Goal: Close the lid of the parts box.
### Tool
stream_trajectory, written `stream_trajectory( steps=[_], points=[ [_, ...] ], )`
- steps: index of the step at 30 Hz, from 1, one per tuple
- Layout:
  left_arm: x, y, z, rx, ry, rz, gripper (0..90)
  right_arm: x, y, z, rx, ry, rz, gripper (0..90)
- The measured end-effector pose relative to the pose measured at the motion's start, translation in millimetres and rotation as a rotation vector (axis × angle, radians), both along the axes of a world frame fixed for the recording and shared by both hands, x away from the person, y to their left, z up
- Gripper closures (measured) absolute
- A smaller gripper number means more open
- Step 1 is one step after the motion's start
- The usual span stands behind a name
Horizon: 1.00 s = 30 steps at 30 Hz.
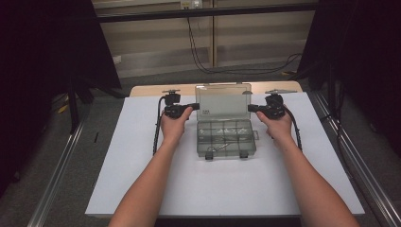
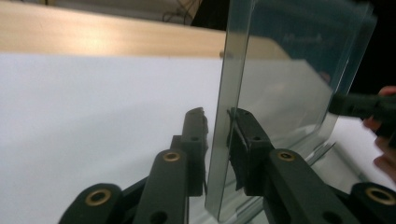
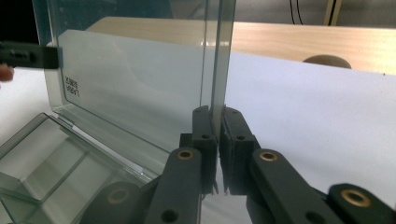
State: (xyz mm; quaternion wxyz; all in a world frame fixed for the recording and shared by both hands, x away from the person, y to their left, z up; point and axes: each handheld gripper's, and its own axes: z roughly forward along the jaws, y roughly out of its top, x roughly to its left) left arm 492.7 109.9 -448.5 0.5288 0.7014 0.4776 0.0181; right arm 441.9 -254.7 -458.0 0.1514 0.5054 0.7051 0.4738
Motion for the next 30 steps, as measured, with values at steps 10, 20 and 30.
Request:
stream_trajectory(
  steps=[10,20,30],
  points=[
    [-3.3,-10.4,6.2,0.097,-0.073,0.012,83.4,-4.1,2.7,-0.9,-0.013,-0.039,-0.011,85.3],
    [-9.7,-15.0,8.7,0.125,-0.157,-0.006,84.9,0.9,-2.4,23.5,-0.014,-0.049,-0.049,75.0],
    [-14.1,-11.8,4.9,0.103,-0.175,-0.007,85.1,8.0,3.7,33.6,-0.033,-0.024,-0.082,84.5]
  ],
)
